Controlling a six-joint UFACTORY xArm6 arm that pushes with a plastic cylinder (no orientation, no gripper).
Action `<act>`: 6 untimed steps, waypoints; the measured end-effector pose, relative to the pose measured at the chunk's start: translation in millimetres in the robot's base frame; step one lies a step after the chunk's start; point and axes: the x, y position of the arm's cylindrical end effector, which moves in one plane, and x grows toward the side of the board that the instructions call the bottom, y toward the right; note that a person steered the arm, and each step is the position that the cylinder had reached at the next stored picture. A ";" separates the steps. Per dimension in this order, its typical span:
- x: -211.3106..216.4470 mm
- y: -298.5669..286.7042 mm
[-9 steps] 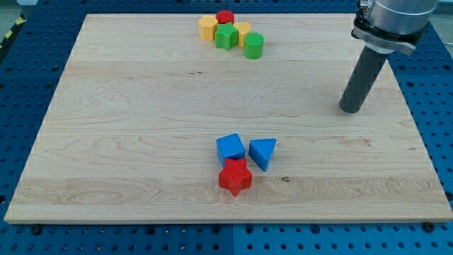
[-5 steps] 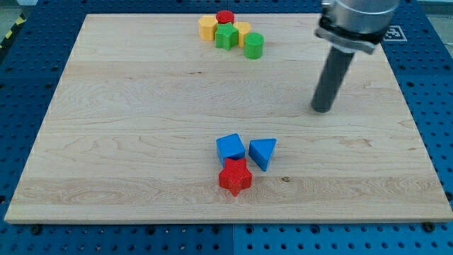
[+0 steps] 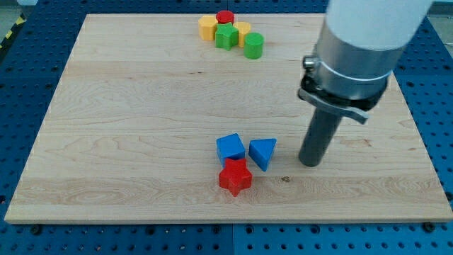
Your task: Slightly push the blue triangle into the blue cube
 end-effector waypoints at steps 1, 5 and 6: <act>0.0 -40.0; -3.7 -74.3; -3.7 -74.8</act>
